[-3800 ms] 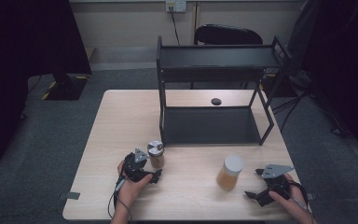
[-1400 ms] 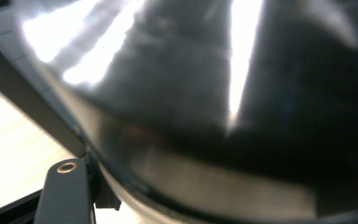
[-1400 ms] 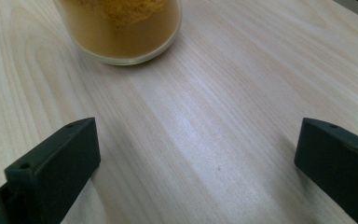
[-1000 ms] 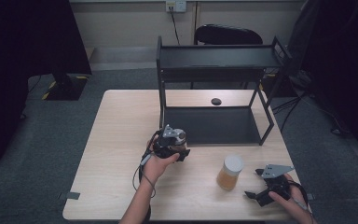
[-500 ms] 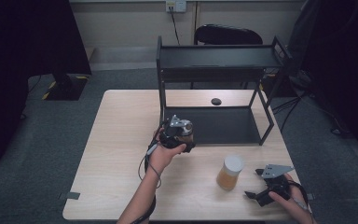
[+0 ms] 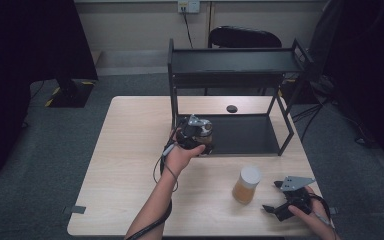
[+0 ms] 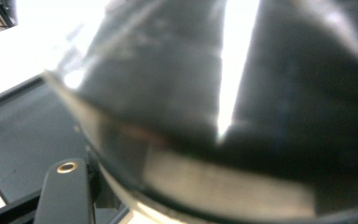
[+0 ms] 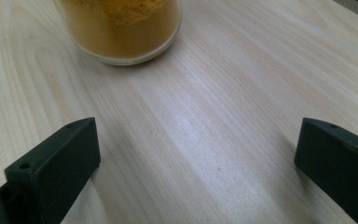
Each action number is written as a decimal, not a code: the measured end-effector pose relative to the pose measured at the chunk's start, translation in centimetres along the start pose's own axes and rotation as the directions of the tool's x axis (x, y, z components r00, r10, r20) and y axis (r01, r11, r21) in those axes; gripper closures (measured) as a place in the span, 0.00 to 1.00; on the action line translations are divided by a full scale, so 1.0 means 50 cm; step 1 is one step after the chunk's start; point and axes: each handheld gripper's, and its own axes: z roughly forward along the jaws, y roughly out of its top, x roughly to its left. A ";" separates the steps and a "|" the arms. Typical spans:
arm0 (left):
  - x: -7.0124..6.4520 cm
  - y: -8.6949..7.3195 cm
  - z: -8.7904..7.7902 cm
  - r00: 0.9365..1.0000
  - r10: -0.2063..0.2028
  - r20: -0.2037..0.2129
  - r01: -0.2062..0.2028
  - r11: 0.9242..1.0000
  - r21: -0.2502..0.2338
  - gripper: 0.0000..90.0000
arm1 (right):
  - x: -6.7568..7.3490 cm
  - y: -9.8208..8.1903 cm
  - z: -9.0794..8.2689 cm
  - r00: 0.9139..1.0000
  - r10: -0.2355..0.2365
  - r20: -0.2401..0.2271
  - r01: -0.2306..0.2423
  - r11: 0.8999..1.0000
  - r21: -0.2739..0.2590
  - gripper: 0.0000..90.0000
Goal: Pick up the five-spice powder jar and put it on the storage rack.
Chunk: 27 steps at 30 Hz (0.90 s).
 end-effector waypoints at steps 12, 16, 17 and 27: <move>-0.009 0.061 -0.002 0.999 0.029 0.015 -0.029 1.000 -0.006 0.34 | 0.000 0.000 0.000 1.000 0.000 0.000 0.000 1.000 0.000 0.00; -0.013 0.079 -0.002 0.999 0.036 0.013 -0.036 0.999 -0.004 0.34 | 0.000 0.000 0.000 1.000 0.000 0.000 0.000 1.000 0.000 0.00; -0.013 0.084 -0.002 0.999 0.037 0.013 -0.037 0.999 -0.002 0.34 | 0.000 0.000 0.000 1.000 0.000 0.000 0.000 1.000 0.000 0.00; -0.015 0.124 -0.007 0.999 0.046 0.029 -0.046 0.999 -0.008 0.34 | 0.000 0.000 0.000 1.000 0.000 0.001 0.000 1.000 -0.001 0.00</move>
